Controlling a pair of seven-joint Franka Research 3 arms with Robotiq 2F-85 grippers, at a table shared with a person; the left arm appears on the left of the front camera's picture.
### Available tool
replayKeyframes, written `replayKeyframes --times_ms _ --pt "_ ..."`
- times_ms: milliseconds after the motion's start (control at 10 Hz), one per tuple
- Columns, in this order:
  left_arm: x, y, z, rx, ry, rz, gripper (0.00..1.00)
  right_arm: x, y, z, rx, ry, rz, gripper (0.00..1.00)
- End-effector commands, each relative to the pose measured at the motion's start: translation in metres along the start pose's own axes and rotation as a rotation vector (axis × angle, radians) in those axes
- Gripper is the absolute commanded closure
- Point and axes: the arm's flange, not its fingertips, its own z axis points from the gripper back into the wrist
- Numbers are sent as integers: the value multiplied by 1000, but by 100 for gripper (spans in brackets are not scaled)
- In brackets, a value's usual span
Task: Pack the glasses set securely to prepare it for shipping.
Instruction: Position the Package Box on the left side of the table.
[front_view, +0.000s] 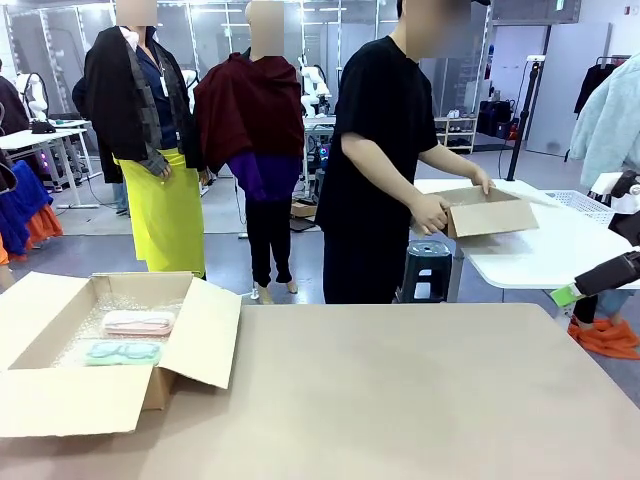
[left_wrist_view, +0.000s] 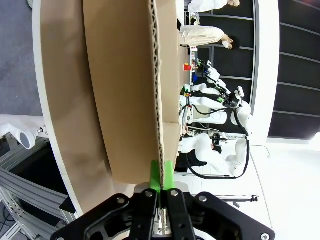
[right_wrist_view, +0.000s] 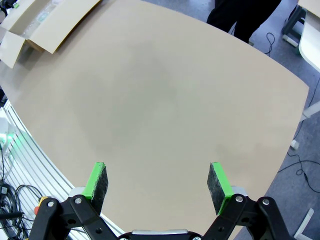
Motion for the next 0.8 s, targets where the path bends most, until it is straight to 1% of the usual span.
replayKeyframes --times_ms 0,200,300,400,500,600,700 --pt "-3 -1 2 5 -1 4 98 1 2 0 -7 6 -10 0" --pt "-3 -1 2 5 -1 4 98 1 2 0 -7 6 -10 0" --pt "0 0 0 2 0 2 87 1 2 0 -7 6 -10 0" --pt "-9 -9 3 23 0 -14 61 1 2 0 -7 6 -10 0" --pt "-18 -22 6 121 -36 -36 50 1 2 0 -7 6 -10 0" --pt "-32 -39 11 222 -63 -55 23 1 2 0 -7 6 -10 0" --pt "-43 -50 15 290 -94 -60 13 1 2 0 -7 6 -10 0"
